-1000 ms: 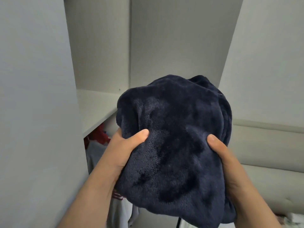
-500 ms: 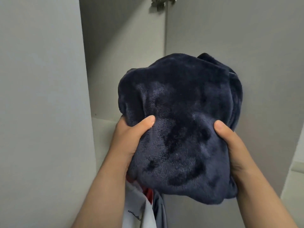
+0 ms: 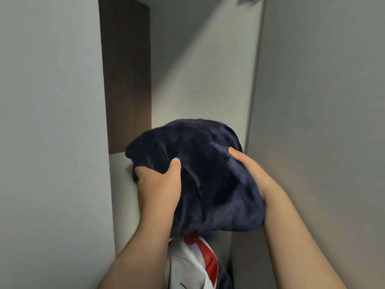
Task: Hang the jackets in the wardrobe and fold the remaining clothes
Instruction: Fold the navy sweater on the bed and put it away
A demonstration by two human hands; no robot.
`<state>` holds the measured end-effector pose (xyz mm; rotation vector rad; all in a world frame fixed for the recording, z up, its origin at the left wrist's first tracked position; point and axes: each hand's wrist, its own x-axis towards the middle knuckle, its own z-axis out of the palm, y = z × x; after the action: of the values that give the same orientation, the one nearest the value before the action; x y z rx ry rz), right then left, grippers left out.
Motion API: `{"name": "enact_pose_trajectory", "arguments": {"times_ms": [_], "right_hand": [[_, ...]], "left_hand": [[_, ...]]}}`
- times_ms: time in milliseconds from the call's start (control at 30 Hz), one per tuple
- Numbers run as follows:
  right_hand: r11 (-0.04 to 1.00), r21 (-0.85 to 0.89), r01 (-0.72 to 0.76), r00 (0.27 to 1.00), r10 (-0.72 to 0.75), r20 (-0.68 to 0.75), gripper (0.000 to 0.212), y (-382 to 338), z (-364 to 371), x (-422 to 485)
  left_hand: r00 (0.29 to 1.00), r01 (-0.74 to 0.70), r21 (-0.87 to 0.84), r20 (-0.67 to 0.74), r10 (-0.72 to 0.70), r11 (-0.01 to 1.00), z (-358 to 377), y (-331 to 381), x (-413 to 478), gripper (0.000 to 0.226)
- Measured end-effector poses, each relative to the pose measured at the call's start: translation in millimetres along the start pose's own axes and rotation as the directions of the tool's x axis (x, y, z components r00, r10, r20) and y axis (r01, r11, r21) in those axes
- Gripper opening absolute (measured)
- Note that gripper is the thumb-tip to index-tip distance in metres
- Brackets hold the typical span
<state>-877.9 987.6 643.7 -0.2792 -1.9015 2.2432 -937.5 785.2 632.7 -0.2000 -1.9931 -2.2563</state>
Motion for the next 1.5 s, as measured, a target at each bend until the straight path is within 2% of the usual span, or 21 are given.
{"name": "enact_pose_trajectory", "arguments": {"times_ms": [133,200,233,267,300,367,433,467,567,700,767,867,933,1000,1100,1167,1267,1367,1433,1467,1500], "right_hand": [[0.974,-0.212,-0.076,0.996,0.082,0.02,0.056,-9.4,-12.6,31.7],[0.951,-0.291,-0.106,0.993,0.114,0.012,0.06,-16.3,-12.7,37.6],[0.937,-0.332,-0.106,0.994,0.109,-0.01,0.063,-20.4,-11.7,38.2],[0.916,-0.39,-0.092,0.995,0.073,-0.063,0.065,-23.5,-10.7,38.3],[0.887,-0.459,-0.054,0.991,-0.008,-0.132,0.065,-25.6,-9.4,37.7],[0.793,-0.608,0.046,0.939,-0.243,-0.246,0.057,-27.5,-5.4,31.2],[0.651,-0.755,0.076,0.841,-0.448,-0.302,0.06,-22.3,-1.2,12.6],[0.597,-0.797,0.093,0.795,-0.527,-0.302,0.065,-16.1,0.8,-0.5],[0.568,-0.777,0.271,0.718,-0.657,-0.23,0.072,3.8,9.7,-34.0],[0.447,-0.856,0.261,0.759,-0.642,-0.104,0.08,32.3,20.8,-39.1],[0.479,-0.832,0.28,0.768,-0.632,-0.105,0.085,42.6,19.8,-36.2],[0.528,-0.774,0.349,0.776,-0.626,-0.078,0.084,47.2,12.7,-22.2],[0.535,-0.757,0.375,0.784,-0.619,-0.049,0.082,41.8,11.5,-5.8],[0.521,-0.754,0.4,0.786,-0.619,-0.01,0.068,32.1,12.7,13.8],[0.515,-0.734,0.444,0.782,-0.622,0.036,0.03,18.1,15.2,47.2],[0.539,-0.7,0.469,0.781,-0.624,0.043,0.034,16.5,15.3,72.4],[0.556,-0.685,0.471,0.784,-0.62,0.035,0.057,18.3,12.9,107.9],[0.393,-0.813,0.43,0.711,-0.702,0.037,0.05,22.6,18.4,126.8],[0.2,-0.948,0.247,0.612,-0.791,-0.007,0.047,24.7,24.2,135.1],[0.141,-0.981,0.133,0.581,-0.813,-0.038,0.048,25.3,28.3,138.4],[0.132,-0.99,0.045,0.595,-0.8,-0.08,0.05,25.3,33.0,141.7]], "left_hand": [[0.999,0.045,-0.011,-0.005,-0.045,0.999,-5.4,-6.7,4.8,0.066],[0.983,-0.136,0.222,-0.092,0.16,0.966,-9.4,-4.3,-3.4,0.075],[0.945,-0.278,0.34,-0.072,0.32,0.898,-11.3,-0.6,-10.3,0.078],[0.894,-0.415,0.421,0.026,0.447,0.807,-12.2,3.5,-17.6,0.08],[0.853,-0.508,0.48,0.166,0.494,0.715,-11.8,6.6,-23.8,0.083],[0.833,-0.552,0.608,0.366,0.415,0.571,-9.7,6.3,-31.4,0.089],[0.861,-0.508,0.708,0.39,0.327,0.491,-10.4,1.4,-32.3,0.095],[0.876,-0.48,0.723,0.369,0.31,0.497,-10.6,0.6,-32.6,0.096],[0.905,-0.421,0.725,0.29,0.313,0.545,-9.6,0.7,-35.1,0.096],[0.934,-0.309,0.808,0.161,0.318,0.501,-6.6,-7.3,-47.2,0.105],[0.954,-0.264,0.812,0.139,0.266,0.521,-6.4,-12.9,-52.4,0.111],[0.979,-0.201,0.73,0.132,0.154,0.654,-2.6,-13.7,-42.8,0.118],[0.986,-0.17,0.68,0.119,0.12,0.714,2.4,-12.3,-28.4,0.113],[0.99,-0.138,0.637,0.076,0.117,0.758,8.6,-13.8,-15.8,0.109],[0.988,-0.106,0.619,-0.02,0.151,0.778,25.4,-22.3,-0.6,0.103],[0.986,-0.072,0.654,-0.069,0.154,0.753,39.7,-28.2,13.1,0.098],[0.989,-0.015,0.685,-0.099,0.113,0.728,51.1,-32.6,41.6,0.097],[0.988,-0.021,0.723,-0.09,0.125,0.691,47.4,-37.3,67.9,0.097],[0.985,-0.011,0.753,-0.105,0.137,0.658,45.6,-41.0,79.5,0.096],[0.984,0.0,0.765,-0.116,0.138,0.644,46.3,-41.4,85.0,0.096],[0.983,0.015,0.773,-0.126,0.13,0.635,47.9,-41.1,90.7,0.096]]}}
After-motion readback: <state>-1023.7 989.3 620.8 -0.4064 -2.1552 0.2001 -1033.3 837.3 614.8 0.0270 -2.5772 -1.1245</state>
